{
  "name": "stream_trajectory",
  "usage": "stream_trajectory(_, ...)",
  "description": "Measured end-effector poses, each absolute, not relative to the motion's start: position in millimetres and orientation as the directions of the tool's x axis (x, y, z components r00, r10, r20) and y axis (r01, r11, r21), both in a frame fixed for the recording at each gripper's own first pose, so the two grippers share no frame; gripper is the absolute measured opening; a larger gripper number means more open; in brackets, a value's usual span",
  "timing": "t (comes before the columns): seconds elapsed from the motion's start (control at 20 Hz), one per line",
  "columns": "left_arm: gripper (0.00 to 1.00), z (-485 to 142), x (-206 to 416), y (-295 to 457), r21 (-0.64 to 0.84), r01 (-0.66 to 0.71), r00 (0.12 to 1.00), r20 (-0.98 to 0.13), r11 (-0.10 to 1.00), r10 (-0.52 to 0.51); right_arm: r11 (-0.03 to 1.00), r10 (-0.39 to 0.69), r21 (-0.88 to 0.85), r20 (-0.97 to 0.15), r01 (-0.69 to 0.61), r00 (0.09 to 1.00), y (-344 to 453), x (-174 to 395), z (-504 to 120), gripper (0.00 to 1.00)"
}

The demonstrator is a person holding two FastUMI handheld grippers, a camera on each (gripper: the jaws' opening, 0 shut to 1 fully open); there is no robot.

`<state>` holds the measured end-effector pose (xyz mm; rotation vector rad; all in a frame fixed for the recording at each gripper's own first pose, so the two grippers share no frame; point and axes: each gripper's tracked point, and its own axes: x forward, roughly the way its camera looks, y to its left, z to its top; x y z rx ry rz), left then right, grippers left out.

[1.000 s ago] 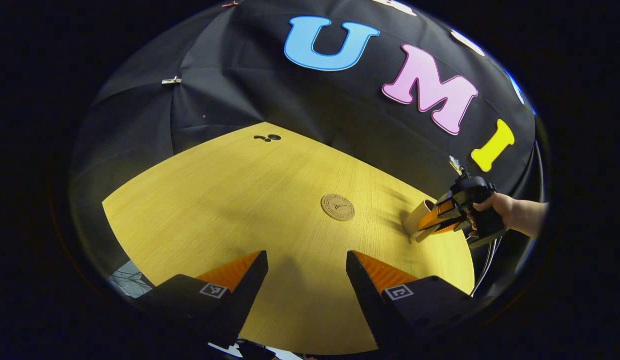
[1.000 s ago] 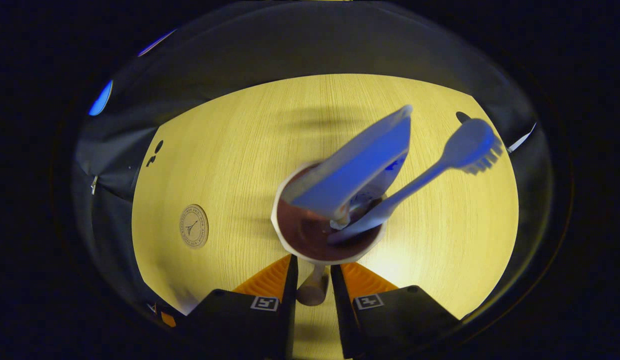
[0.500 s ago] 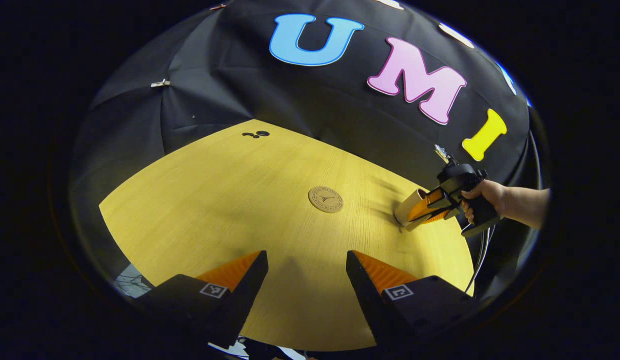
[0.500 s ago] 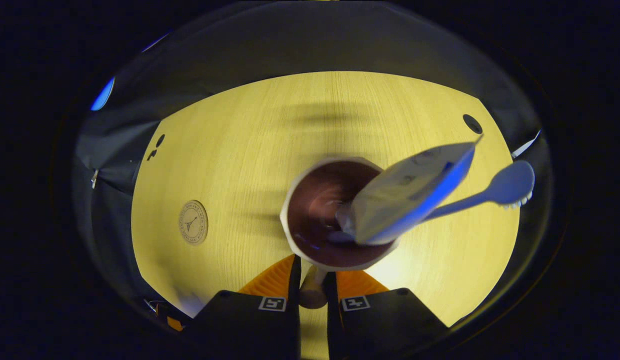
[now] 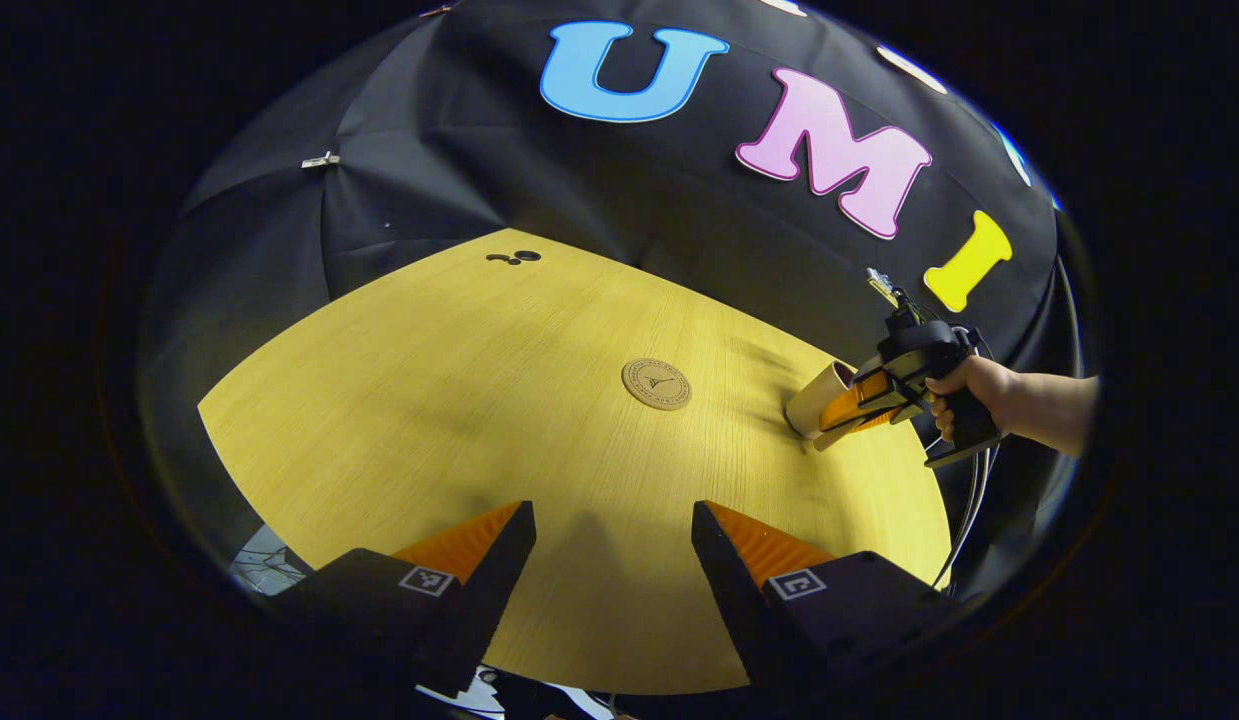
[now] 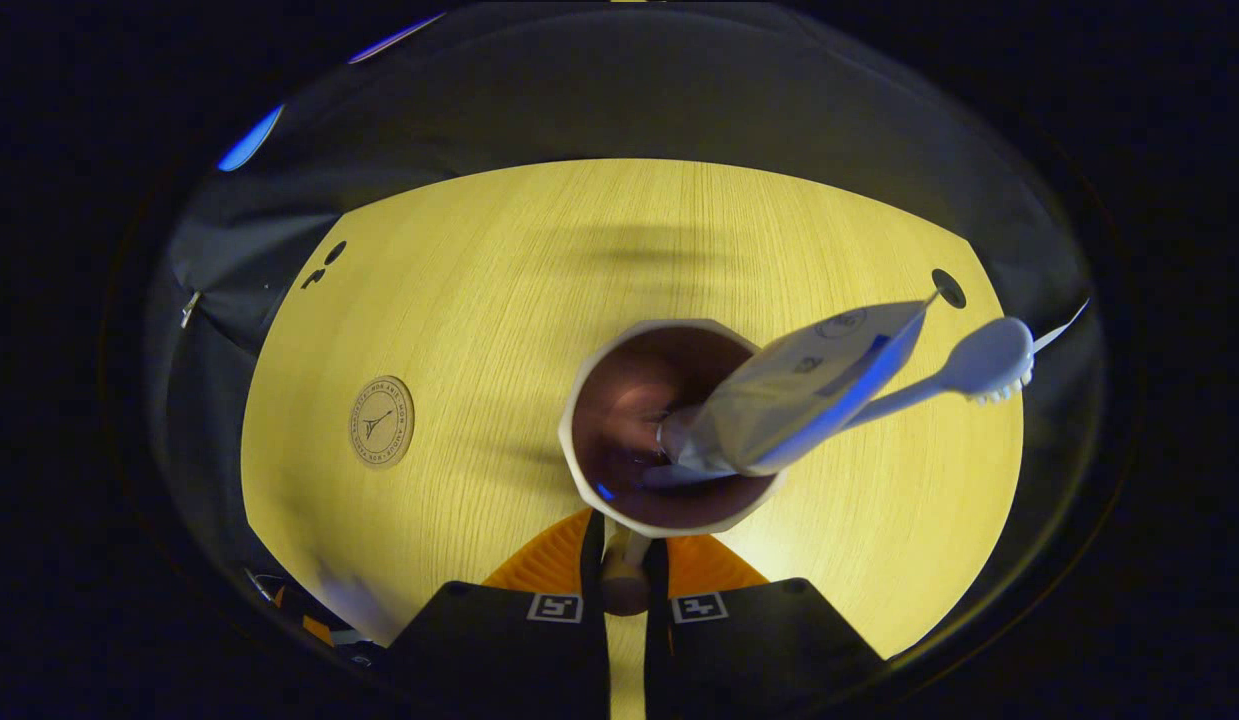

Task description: Put the toothbrush and toothpaste on the desktop into the cup, then pick up the cup and place it on the coaster on the desktop.

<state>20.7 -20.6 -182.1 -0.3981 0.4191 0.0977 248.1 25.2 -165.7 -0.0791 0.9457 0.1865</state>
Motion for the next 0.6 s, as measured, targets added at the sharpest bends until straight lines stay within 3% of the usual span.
stream_trajectory(0.2,0.98,-184,17,-17,-0.361,-0.171,0.911,-0.413,0.917,0.007,0.97,0.113,-0.052,-0.766,-0.236,0.632,31,250,-148,0.17)
stream_trajectory(0.6,0.98,-186,7,-15,-0.349,-0.142,0.914,-0.405,0.926,-0.013,0.934,0.187,-0.069,-0.741,-0.35,0.645,95,240,-117,0.17)
